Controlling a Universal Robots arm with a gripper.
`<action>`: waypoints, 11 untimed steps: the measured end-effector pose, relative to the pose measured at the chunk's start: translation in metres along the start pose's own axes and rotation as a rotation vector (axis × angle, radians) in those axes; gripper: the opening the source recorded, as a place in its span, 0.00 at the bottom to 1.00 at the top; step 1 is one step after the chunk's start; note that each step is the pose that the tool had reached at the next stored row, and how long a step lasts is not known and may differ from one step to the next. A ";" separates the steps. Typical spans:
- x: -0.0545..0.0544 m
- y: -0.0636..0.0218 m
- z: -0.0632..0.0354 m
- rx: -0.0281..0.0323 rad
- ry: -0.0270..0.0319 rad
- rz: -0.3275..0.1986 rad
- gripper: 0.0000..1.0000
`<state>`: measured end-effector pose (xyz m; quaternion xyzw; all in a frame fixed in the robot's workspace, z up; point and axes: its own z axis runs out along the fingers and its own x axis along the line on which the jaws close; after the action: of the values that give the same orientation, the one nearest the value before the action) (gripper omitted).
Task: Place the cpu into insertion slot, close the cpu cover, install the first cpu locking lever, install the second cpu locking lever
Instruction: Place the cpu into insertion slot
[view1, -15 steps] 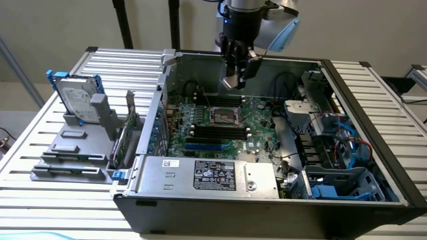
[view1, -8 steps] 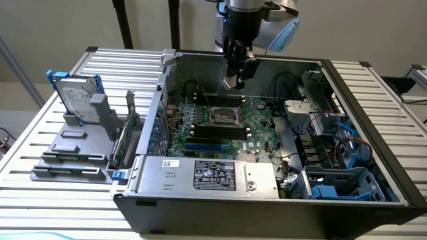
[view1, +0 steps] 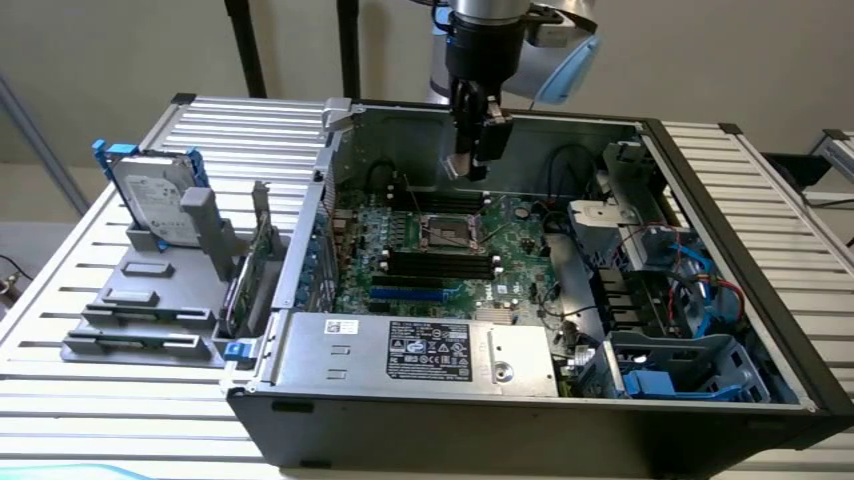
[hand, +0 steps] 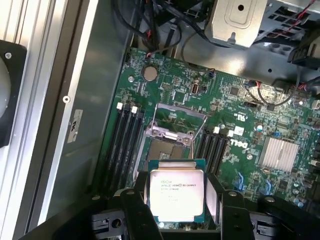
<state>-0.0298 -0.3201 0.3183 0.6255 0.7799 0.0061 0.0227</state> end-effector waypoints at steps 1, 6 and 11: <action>0.000 -0.0001 0.0009 0.0004 -0.0006 0.009 0.55; 0.000 -0.0004 0.0074 0.0021 -0.0034 0.072 0.55; 0.000 -0.0006 0.0140 0.0045 -0.0067 0.153 0.55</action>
<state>-0.0300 -0.3202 0.3043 0.6834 0.7297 0.0039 0.0234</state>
